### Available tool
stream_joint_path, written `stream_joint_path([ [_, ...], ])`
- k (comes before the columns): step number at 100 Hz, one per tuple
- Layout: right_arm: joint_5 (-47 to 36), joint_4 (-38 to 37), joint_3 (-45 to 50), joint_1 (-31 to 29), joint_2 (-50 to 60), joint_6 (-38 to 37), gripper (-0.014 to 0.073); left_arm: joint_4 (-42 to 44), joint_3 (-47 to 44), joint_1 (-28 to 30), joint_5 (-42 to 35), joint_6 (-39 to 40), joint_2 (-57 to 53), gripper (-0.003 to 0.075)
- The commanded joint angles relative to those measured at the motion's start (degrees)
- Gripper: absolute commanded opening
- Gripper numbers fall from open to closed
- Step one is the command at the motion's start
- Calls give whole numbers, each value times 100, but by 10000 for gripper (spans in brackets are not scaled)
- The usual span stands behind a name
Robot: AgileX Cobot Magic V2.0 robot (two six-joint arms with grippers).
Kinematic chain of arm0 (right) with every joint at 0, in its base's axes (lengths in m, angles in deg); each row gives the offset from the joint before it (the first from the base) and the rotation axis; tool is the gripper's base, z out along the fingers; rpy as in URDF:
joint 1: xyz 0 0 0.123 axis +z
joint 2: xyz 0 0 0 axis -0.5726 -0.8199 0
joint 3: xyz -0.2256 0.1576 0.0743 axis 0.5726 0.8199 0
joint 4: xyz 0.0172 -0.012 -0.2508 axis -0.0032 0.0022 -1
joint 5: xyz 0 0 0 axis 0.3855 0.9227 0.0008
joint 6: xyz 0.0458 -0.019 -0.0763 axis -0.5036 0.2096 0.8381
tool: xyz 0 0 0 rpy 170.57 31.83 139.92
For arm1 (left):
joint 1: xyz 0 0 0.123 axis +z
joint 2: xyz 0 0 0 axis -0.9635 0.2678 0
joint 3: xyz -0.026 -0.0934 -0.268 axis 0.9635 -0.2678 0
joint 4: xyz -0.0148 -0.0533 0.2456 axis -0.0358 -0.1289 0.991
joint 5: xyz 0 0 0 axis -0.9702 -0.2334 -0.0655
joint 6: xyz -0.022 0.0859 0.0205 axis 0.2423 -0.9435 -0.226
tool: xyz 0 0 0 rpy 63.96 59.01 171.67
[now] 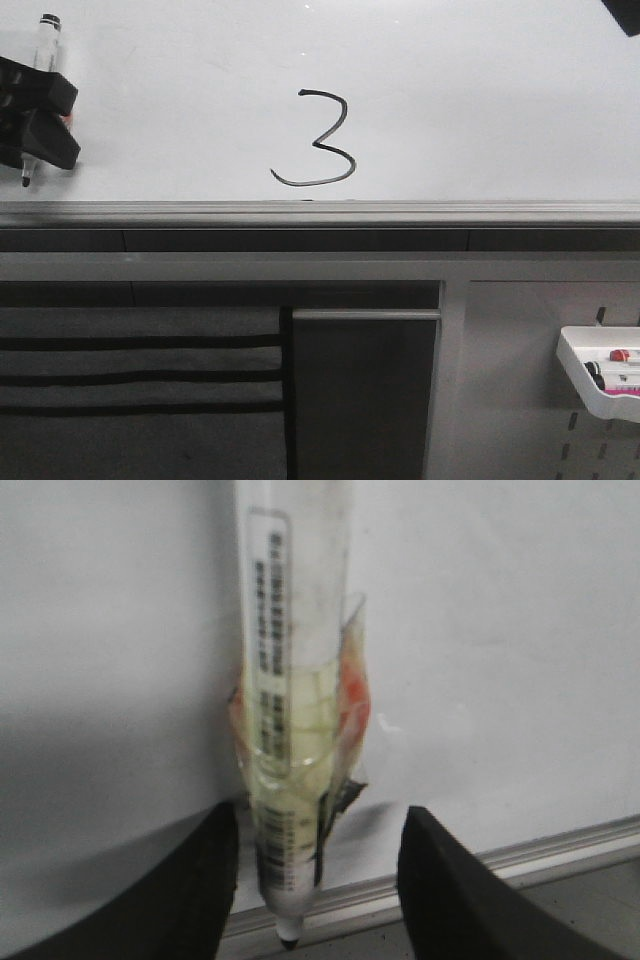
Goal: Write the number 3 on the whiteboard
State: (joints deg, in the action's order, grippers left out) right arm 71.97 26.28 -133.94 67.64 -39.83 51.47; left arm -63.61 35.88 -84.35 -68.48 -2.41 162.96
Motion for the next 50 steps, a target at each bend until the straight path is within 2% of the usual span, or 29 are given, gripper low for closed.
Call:
stream_joint_path([
  [1,-196,103,-137,-46,139,-11,278,184,176,3,-145,44,-328,409],
  [21,257,-21,-187,-342,519,-1123,278,1008,367,3,1206,44,-1335,409],
  [29,442,-476,-187,-558,682,-1758,277,1018,415,3,1810,44,-1869,409],
  [40,692,-1187,-187,-904,931,-3027,276,1063,429,3,2518,44,-2817,409],
  [50,900,-1364,-187,-1142,1198,-3677,276,1114,417,3,3000,44,-3614,407],
])
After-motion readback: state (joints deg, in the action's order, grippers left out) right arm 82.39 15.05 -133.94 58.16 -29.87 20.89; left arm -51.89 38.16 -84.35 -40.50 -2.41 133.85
